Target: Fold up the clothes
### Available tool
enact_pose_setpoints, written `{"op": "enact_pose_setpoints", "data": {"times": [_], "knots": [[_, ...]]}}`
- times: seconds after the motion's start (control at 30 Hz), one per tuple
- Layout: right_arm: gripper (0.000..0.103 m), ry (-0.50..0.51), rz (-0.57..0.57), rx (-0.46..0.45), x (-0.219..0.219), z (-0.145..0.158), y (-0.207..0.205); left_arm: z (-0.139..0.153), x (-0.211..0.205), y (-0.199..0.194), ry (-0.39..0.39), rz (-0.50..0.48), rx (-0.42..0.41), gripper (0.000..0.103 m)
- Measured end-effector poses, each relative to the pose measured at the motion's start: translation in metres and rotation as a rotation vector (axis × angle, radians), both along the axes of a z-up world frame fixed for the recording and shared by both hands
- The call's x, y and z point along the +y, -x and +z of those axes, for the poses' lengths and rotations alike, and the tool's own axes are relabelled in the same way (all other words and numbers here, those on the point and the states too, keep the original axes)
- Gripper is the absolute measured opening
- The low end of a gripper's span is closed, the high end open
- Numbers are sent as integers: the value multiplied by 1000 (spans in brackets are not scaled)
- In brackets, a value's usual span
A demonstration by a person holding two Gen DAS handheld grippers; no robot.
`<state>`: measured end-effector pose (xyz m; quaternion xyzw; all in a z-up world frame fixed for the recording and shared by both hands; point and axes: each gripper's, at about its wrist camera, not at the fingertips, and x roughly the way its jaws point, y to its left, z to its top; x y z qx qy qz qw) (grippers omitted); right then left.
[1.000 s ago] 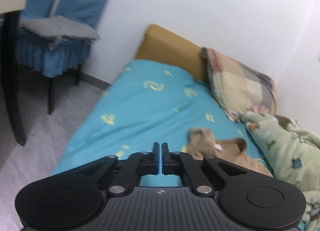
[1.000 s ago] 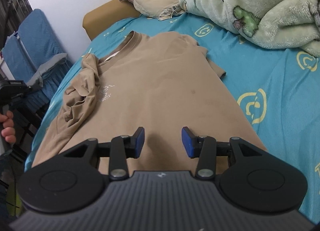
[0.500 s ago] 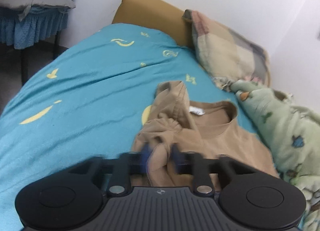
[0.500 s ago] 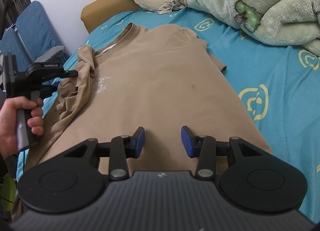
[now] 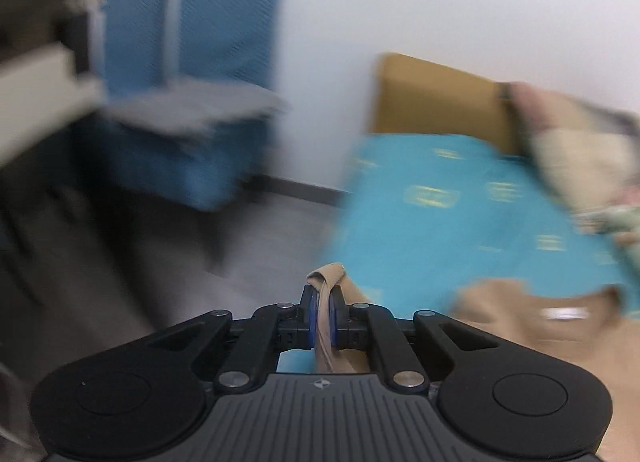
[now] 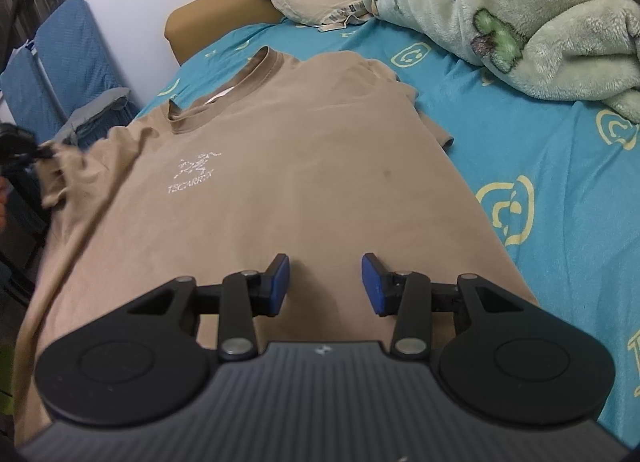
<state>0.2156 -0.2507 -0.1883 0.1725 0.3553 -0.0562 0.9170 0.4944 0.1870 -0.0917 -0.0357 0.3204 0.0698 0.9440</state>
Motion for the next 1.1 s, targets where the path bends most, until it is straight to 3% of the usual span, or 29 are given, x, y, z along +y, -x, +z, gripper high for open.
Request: {"op": "enact_pose_setpoints", "data": {"times": [0.17, 0.23, 0.27, 0.3, 0.4, 0.5, 0.63, 0.67, 0.73, 0.77, 0.87, 0.93, 1.03, 1.1], "knots": [[44, 13, 5, 3, 2, -2, -2, -12, 39, 29, 166, 78, -5, 14], [44, 15, 6, 3, 2, -2, -3, -22, 40, 46, 220, 54, -7, 25], [44, 17, 6, 3, 2, -2, -3, -27, 40, 55, 239, 47, -6, 39], [44, 19, 6, 3, 4, -2, -3, -32, 41, 63, 252, 50, -5, 48], [44, 17, 6, 4, 4, -2, -2, -46, 48, 87, 341, 63, -33, 49], [44, 14, 6, 5, 4, -1, -2, -64, 46, 98, 408, 23, -10, 49], [44, 23, 8, 6, 5, -1, -2, -85, 30, 98, 396, -22, 35, 49], [44, 25, 9, 6, 6, -1, -2, -89, 26, 97, 396, -27, 42, 47], [44, 27, 9, 6, 6, -1, -2, -95, 20, 95, 396, -36, 45, 30], [44, 27, 10, 5, 6, -1, -1, -95, 19, 93, 396, -46, 40, 5], [44, 30, 11, 6, 6, -2, -2, -80, 23, 101, 372, -45, -85, 2], [44, 33, 10, 7, 7, -2, -3, -69, 37, 110, 343, 36, -141, 2], [43, 34, 8, 6, 7, 0, -3, -67, 63, 118, 278, 145, -112, 2], [43, 26, 4, 6, 6, 0, -3, -74, 69, 118, 188, 178, -20, 0]]}}
